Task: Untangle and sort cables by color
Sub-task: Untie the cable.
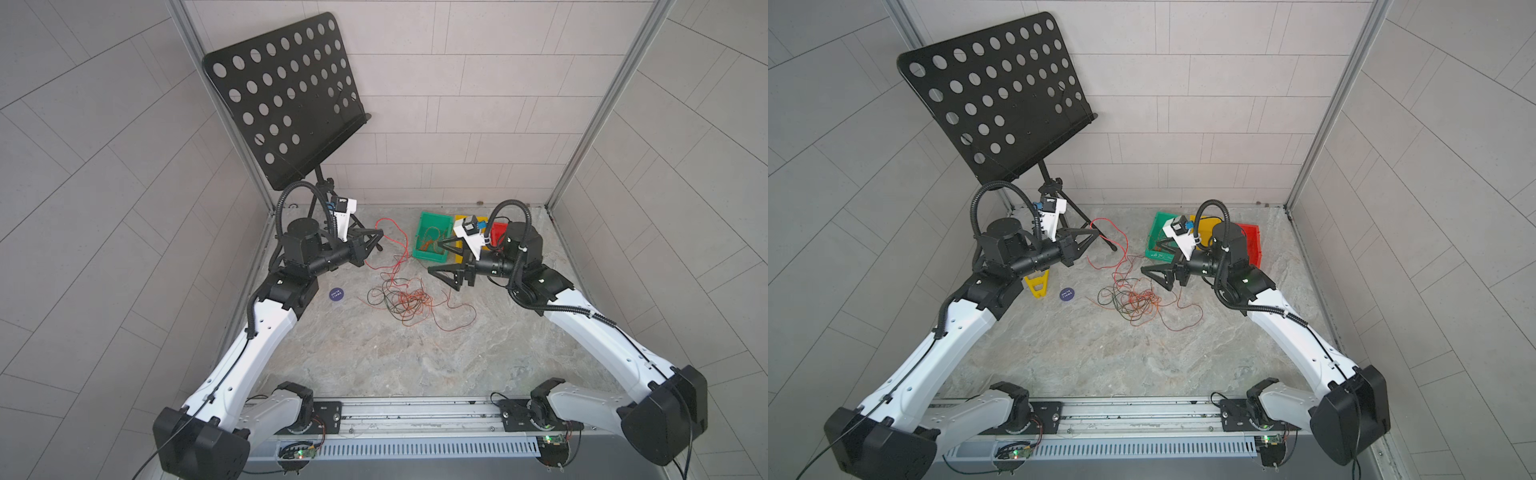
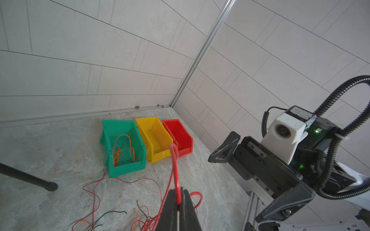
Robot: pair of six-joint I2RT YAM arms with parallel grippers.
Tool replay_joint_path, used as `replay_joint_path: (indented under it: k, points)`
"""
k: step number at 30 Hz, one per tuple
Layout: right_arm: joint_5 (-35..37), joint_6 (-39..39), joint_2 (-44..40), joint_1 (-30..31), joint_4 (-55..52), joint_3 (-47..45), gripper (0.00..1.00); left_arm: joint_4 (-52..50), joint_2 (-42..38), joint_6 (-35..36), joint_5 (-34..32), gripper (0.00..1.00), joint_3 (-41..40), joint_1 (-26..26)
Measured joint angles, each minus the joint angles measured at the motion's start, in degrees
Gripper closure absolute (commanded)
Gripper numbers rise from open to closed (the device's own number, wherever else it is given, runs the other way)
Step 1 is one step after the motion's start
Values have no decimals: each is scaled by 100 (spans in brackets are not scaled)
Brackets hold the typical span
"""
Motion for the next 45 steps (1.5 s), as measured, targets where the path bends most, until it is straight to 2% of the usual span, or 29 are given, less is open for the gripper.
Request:
replay_joint_path:
  k: [10, 14, 15, 22, 30, 31, 35, 36, 39, 42, 45]
  points:
    - [-11, -1123, 1176, 549, -149, 975, 0, 282, 2, -173, 590, 100, -120, -7]
    - [109, -1268, 1423, 522, -142, 1088, 0, 284, 2, -188, 717, 100, -120, -7]
    - [109, -1294, 1469, 503, -142, 1104, 3, 284, 2, -188, 741, 100, -120, -7]
    - [-245, -1478, 1589, 459, -361, 1152, 37, 280, 2, -184, 789, 100, -120, -7]
    - [-527, -1510, 1589, 452, -671, 1141, 95, 280, 2, -184, 684, 100, -120, -7]
    - [-527, -1526, 1589, 442, -713, 1141, 99, 280, 2, -181, 671, 100, -120, -7]
    - [-437, -1541, 1528, 363, -852, 1115, 100, 254, 2, -166, 623, 100, -120, -17]
    - [-382, -1547, 1471, 339, -881, 1091, 100, 243, 2, -166, 614, 96, -120, -31]
    - [-57, -1547, 1237, 293, -1012, 1012, 100, 232, 7, -155, 579, 57, -149, -55]
    - [570, -1543, 942, 142, -1331, 940, 100, 236, 0, -133, 413, 30, -151, -52]
    - [1261, -1537, 699, -170, -1729, 929, 100, 166, -103, -24, 101, 17, -186, -48]
